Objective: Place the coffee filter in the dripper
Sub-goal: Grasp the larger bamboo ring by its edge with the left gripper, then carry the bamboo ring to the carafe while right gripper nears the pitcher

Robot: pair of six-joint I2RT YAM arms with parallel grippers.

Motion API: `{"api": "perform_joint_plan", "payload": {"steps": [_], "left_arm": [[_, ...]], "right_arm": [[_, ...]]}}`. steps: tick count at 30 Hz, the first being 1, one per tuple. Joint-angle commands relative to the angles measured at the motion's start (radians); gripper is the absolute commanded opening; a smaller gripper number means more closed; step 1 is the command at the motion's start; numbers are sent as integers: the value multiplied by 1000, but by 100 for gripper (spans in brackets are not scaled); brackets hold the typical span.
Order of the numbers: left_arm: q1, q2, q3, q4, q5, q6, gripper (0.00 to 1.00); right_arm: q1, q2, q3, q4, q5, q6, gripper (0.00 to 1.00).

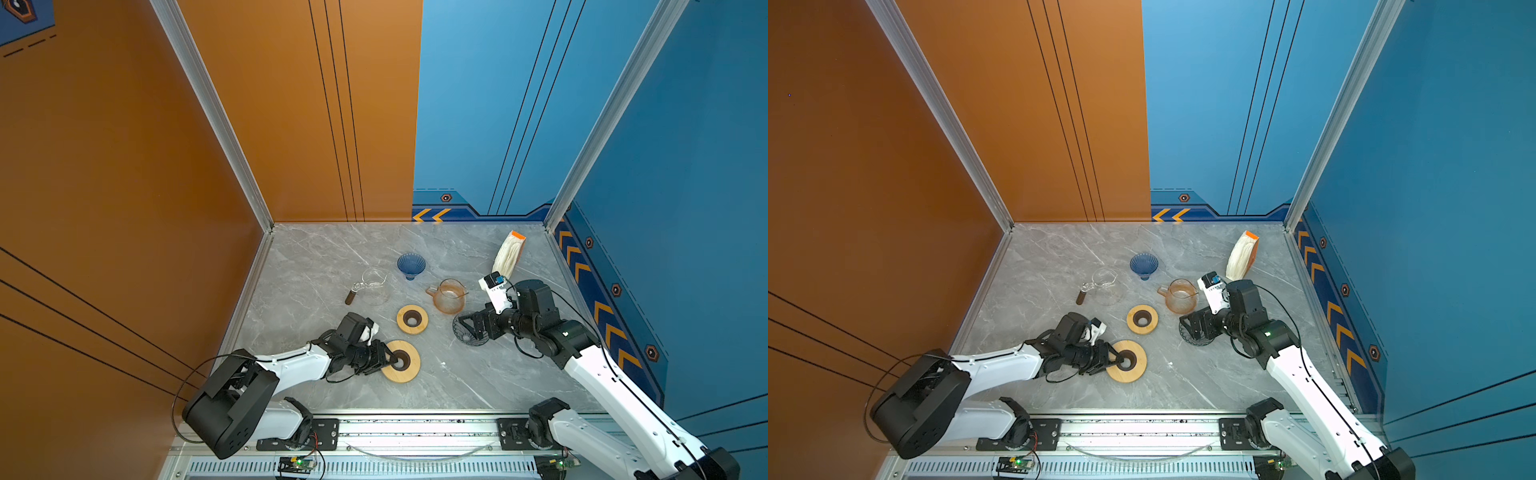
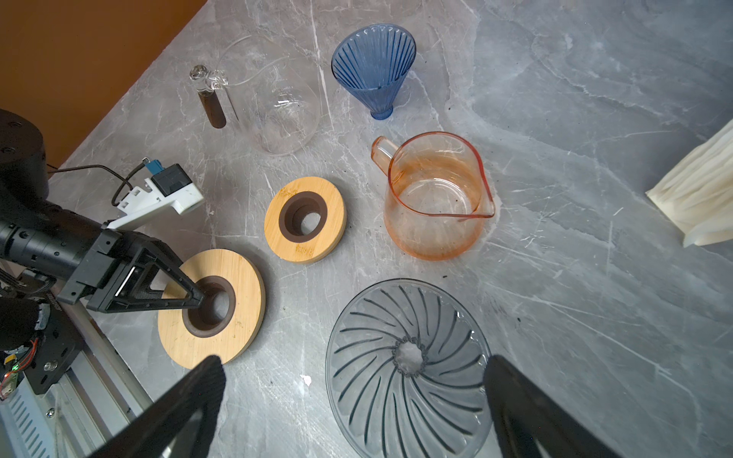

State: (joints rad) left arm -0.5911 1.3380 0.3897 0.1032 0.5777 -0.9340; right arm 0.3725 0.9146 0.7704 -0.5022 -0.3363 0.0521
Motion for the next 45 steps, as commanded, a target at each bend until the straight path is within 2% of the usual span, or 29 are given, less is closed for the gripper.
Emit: {"api": "perform_joint_plan", "payload": {"steps": [1, 3, 7, 12, 20, 24, 31, 39, 45], "left_arm": [[-12, 13, 25, -42, 6, 11, 38], [-14, 13, 31, -42, 11, 11, 36], [-19, 26, 52, -42, 10, 9, 26], [-26, 47, 81, -42, 20, 8, 22], [-27, 17, 111, -42, 40, 7, 0], [-39, -28, 141, -91, 42, 39, 0], [-27, -142, 302, -405, -40, 195, 0], [21, -175, 443, -485, -66, 221, 0], [105, -154, 578, -541, -62, 273, 0]], "right_arm": [[6, -2, -14, 23, 23, 16, 100], [6, 0, -14, 29, 22, 19, 100], [8, 0, -13, 37, 23, 24, 100], [9, -2, -14, 42, 22, 28, 100], [16, -8, -8, 44, 24, 29, 100], [21, -9, 4, 43, 28, 29, 100], [56, -5, 30, 65, 50, 37, 100], [108, 8, 36, 129, 134, 59, 100], [128, 29, 33, 233, 178, 94, 100]]}}
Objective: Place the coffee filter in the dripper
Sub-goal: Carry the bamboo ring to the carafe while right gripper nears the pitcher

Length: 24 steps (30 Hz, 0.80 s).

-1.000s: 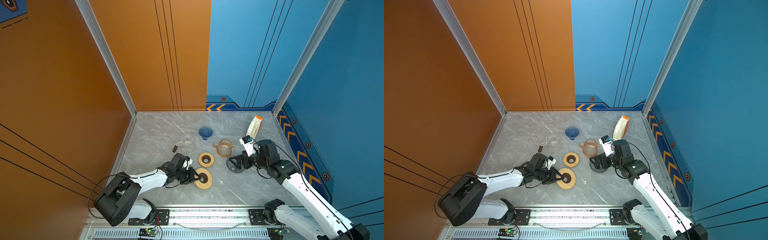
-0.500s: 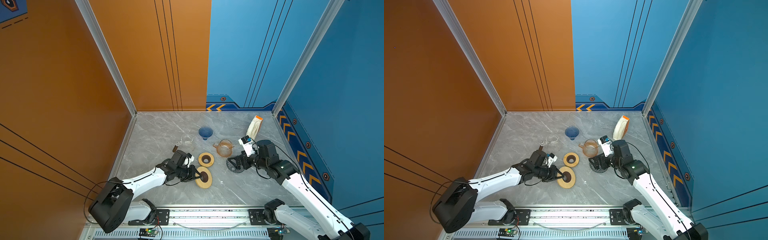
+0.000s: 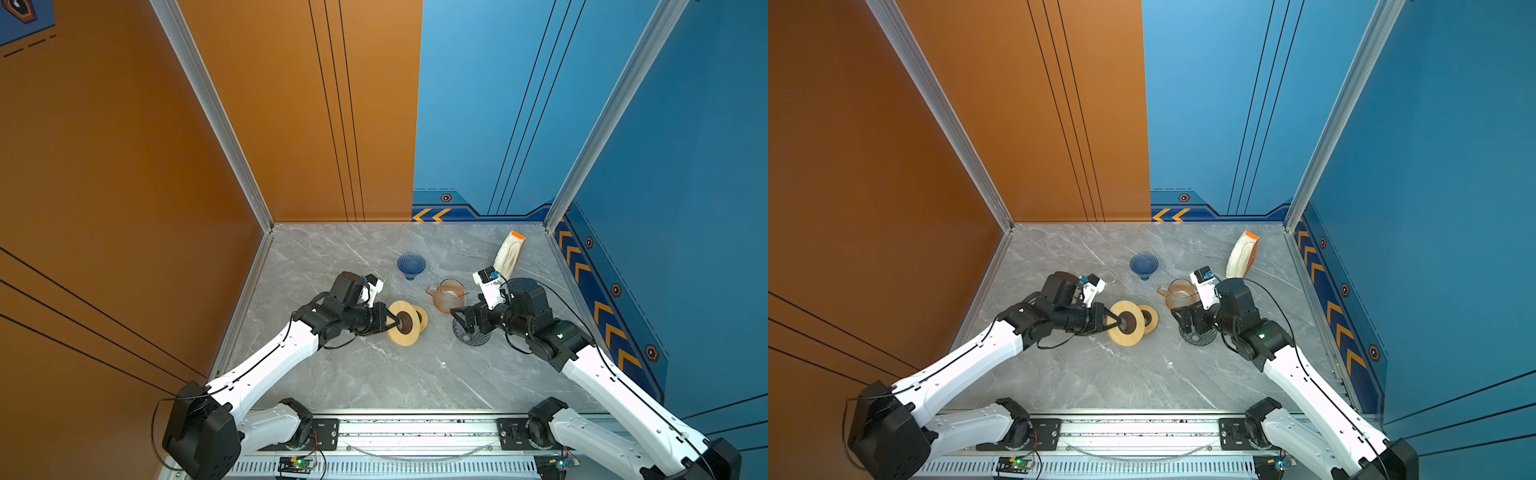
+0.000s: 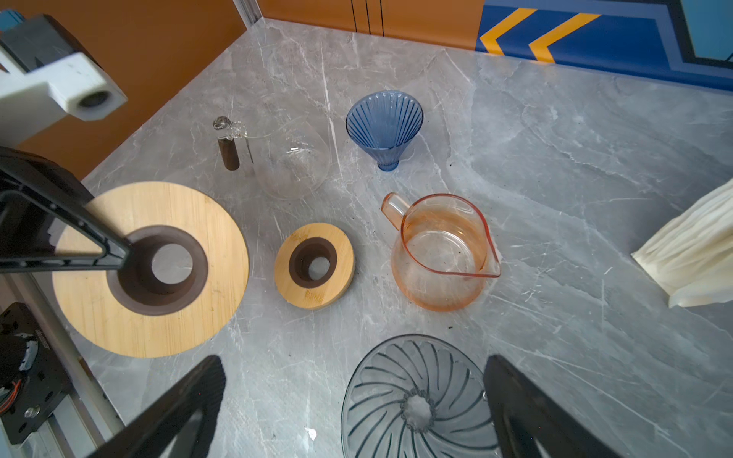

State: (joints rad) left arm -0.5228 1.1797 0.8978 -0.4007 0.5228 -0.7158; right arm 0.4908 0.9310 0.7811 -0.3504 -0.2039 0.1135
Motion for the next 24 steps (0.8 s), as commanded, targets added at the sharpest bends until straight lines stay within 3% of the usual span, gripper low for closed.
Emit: {"api": "perform_joint_plan", "payload": {"steps": [1, 8, 15, 24], "left_arm": [[59, 10, 90, -41, 4, 69, 0], [214, 89, 213, -88, 108, 163, 0], [311, 191, 284, -97, 134, 221, 0], [381, 326, 244, 262, 244, 28, 0]], "right_arm": [[11, 19, 25, 97, 51, 36, 100], [23, 87, 42, 174, 79, 46, 100], [25, 152, 60, 230, 130, 75, 100], [39, 205, 93, 252, 112, 92, 100]]}}
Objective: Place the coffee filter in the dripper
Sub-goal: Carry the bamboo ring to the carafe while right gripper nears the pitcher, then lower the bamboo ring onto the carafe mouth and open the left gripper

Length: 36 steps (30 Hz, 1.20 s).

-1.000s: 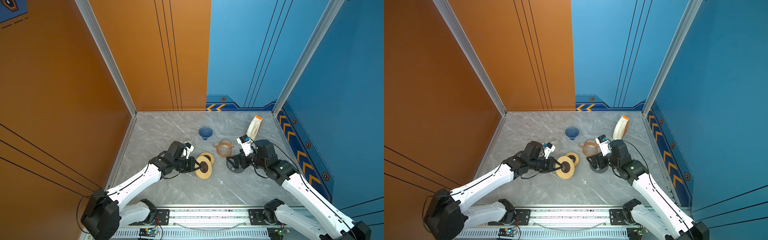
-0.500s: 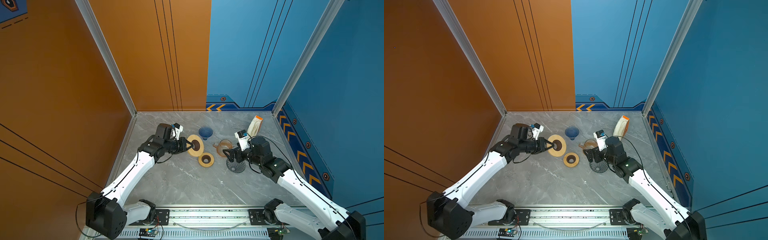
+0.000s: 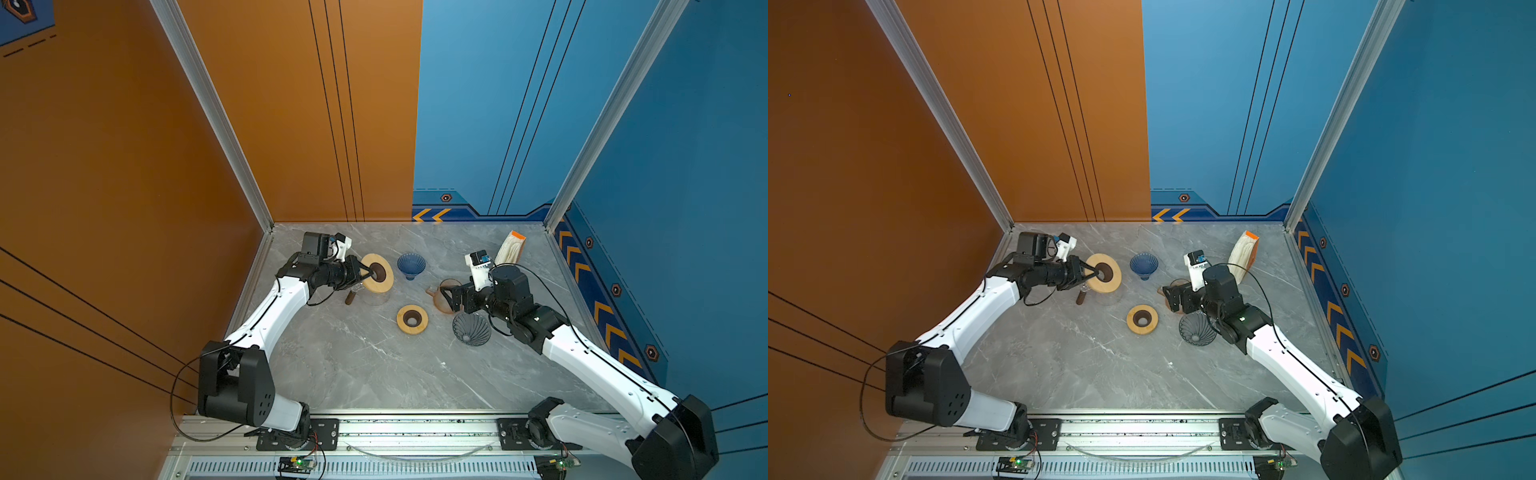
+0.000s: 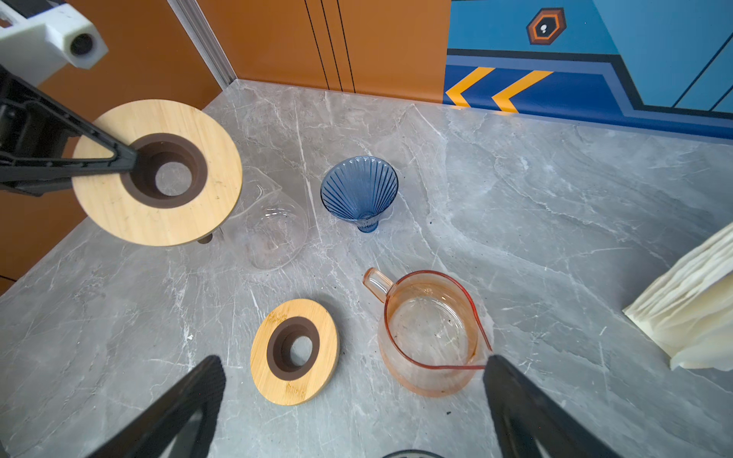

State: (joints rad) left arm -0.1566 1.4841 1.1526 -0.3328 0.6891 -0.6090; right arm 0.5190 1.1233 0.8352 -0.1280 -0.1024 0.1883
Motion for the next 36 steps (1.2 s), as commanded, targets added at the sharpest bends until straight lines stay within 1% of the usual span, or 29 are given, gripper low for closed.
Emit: {"api": "perform_joint_plan", "payload": {"steps": [1, 4, 8, 12, 17, 25, 32, 36], "left_arm": [[20, 37, -14, 227, 84, -98, 0], [31, 81, -13, 253, 92, -117, 0], [45, 127, 5, 221, 108, -96, 0], [60, 145, -1, 205, 113, -77, 0], [84, 155, -24, 221, 120, -83, 0], [87, 192, -47, 244, 151, -94, 3], [89, 197, -66, 259, 158, -100, 8], [92, 202, -77, 279, 158, -113, 15]], "right_arm": [[13, 18, 42, 29, 9, 16, 100], [16, 32, 52, 25, 7, 15, 100], [19, 47, 62, 23, 5, 13, 100], [21, 57, 65, 25, 4, 11, 100], [24, 67, 67, 30, 3, 11, 100], [27, 79, 74, 26, 1, 12, 100], [31, 81, 71, 24, 1, 11, 100], [32, 79, 73, 23, 3, 11, 100]]}}
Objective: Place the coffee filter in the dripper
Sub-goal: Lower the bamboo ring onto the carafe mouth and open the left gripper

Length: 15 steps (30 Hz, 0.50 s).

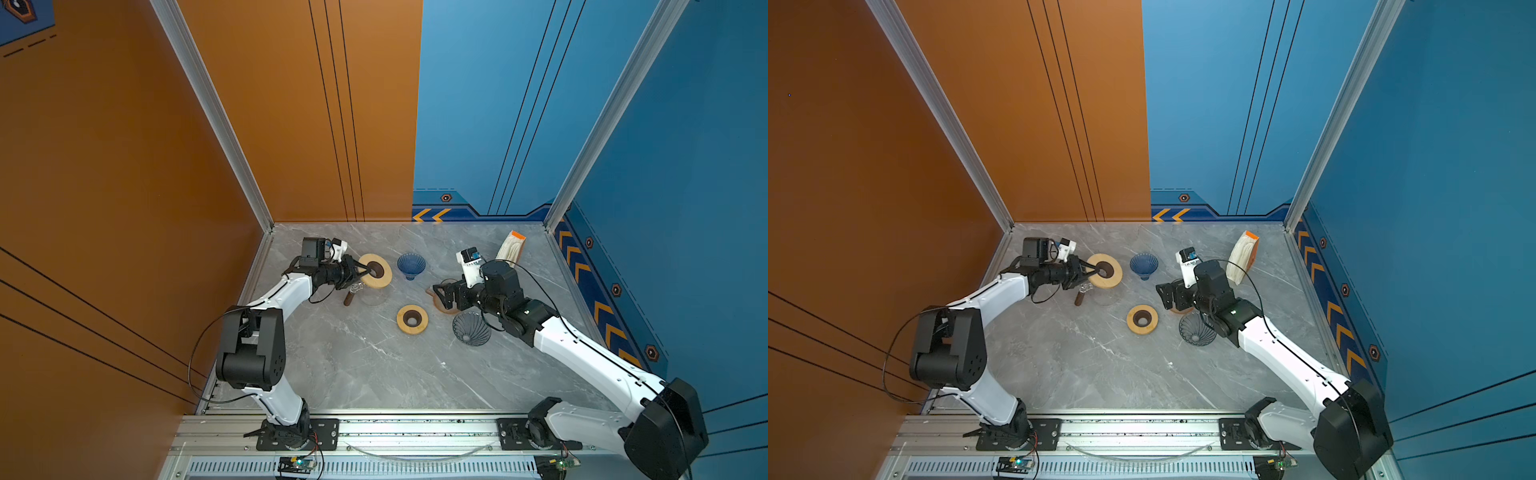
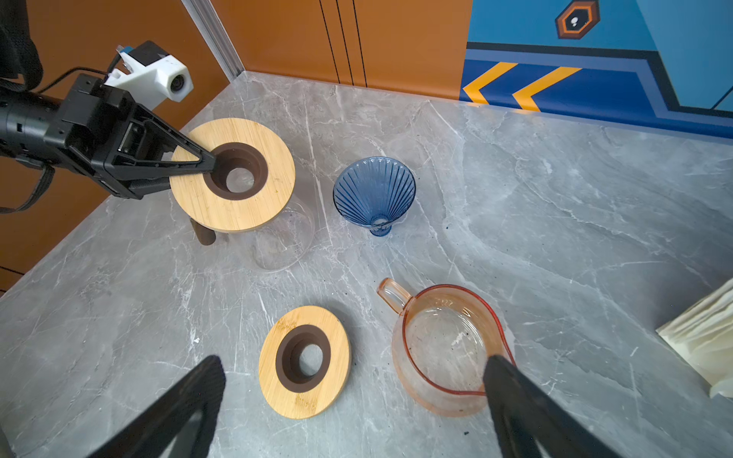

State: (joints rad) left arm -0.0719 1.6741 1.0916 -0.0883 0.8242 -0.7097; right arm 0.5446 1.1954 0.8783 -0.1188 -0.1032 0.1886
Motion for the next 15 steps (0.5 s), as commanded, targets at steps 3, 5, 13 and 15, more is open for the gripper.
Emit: {"api": "perform_joint_plan", "payload": {"steps": [3, 5, 13, 15], "left_arm": [[9, 16, -18, 36, 24, -13, 19], [12, 18, -18, 36, 26, -11, 21], [38, 9, -30, 39, 21, -10, 26], [41, 8, -30, 37, 22, -7, 28]], "right_arm": [[7, 4, 30, 10, 4, 11, 100], [6, 6, 28, 10, 5, 10, 100], [9, 5, 31, 9, 7, 8, 100], [8, 8, 32, 10, 7, 8, 100]]}}
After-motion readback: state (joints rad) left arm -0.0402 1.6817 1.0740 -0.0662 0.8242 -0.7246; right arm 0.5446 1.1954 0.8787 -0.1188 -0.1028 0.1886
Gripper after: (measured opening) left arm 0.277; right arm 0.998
